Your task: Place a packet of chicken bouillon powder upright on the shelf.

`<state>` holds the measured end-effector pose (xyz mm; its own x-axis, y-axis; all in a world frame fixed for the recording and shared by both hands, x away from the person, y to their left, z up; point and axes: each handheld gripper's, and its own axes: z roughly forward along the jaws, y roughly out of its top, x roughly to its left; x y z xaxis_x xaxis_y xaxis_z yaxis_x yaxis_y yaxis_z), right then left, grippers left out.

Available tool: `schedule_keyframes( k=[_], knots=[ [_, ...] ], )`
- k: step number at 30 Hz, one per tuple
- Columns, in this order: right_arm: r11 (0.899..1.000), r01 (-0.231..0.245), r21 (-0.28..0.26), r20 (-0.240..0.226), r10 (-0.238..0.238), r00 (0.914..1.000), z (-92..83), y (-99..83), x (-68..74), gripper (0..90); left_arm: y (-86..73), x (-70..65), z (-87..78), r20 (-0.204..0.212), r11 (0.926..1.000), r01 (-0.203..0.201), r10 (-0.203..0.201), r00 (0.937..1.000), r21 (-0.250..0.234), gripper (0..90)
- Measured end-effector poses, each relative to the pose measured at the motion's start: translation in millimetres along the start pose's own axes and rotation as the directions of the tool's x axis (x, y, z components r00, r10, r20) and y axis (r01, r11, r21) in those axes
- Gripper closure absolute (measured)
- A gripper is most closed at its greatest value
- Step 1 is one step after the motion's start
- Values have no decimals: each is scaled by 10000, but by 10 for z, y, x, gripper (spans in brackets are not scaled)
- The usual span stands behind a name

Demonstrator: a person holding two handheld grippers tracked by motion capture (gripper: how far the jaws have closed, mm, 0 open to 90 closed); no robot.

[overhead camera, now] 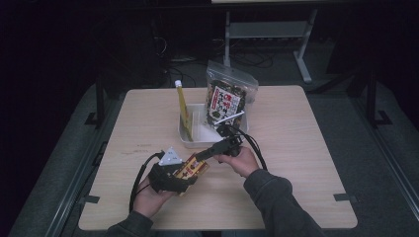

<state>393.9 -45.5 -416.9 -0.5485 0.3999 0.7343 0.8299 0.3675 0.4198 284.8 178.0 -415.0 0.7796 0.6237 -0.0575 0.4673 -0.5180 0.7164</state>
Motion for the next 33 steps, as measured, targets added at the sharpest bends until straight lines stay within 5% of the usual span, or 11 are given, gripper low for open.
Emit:
schedule_keyframes(
  k=[10, 19, 30, 33],
  knots=[
    [9984, -336, 459, -216, 347, 9992, 95, -4, -16, 557, -6, -4, 3, -5, 9999, 82, -82, 10000, -144, 322],
    [9968, -755, 251, -466, 766, 9960, 79, -2, -8, 625, -23, 1, 10, -94, 9998, 110, -111, 9999, -145, 319],
    [9961, -855, 193, -232, 860, 9960, 97, 0, 42, 674, -29, -5, 4, -111, 9999, -5, 3, 9999, -140, 302],
    [9972, -719, 182, 238, 715, 9972, 81, 3, 68, 676, -25, 0, -39, -128, 9996, 10, -14, 9999, -266, 282]
  ],
)
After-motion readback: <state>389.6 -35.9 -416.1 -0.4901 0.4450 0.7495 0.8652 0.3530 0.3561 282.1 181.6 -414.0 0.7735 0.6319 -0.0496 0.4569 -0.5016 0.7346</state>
